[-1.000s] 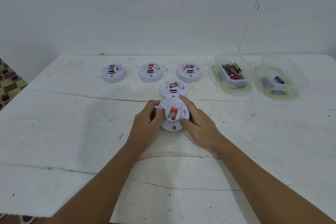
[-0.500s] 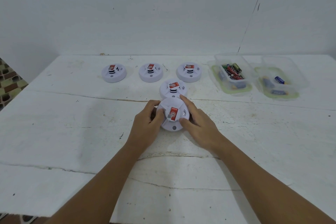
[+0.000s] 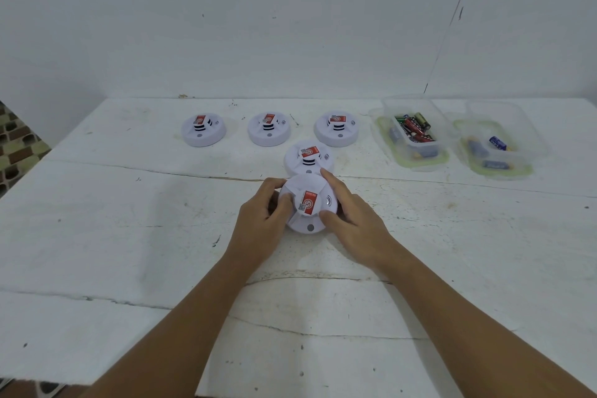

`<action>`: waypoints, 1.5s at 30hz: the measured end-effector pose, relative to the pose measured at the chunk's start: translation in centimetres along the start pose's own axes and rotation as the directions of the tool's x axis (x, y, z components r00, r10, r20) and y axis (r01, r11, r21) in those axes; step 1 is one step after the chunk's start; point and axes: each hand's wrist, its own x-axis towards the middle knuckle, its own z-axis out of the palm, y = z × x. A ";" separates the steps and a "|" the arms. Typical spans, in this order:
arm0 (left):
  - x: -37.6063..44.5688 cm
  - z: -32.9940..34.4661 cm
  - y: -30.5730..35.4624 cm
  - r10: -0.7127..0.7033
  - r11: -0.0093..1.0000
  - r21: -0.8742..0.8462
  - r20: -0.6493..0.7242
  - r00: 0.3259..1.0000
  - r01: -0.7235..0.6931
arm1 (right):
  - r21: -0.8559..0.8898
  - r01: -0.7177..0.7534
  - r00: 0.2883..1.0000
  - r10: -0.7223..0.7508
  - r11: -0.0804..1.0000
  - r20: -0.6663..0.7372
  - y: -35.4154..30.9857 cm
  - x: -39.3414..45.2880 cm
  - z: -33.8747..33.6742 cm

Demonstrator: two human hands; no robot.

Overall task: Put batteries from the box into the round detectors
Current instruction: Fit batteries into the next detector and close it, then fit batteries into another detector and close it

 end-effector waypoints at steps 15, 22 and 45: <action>0.5 -2.7 -0.3 -0.096 0.982 -0.166 -0.015 0.995 0.092 | 0.202 0.151 0.988 -0.143 0.968 -0.056 -1.4 0.7 2.7; 3.7 -8.5 -2.3 -0.251 0.950 -0.209 -0.079 0.965 0.230 | 0.029 0.121 0.987 -0.117 0.992 -0.106 -4.2 5.1 7.6; 12.0 -13.6 -5.8 -0.293 0.876 0.375 -0.087 0.952 0.303 | -0.398 -0.098 0.989 0.134 0.912 0.062 -7.8 14.5 9.9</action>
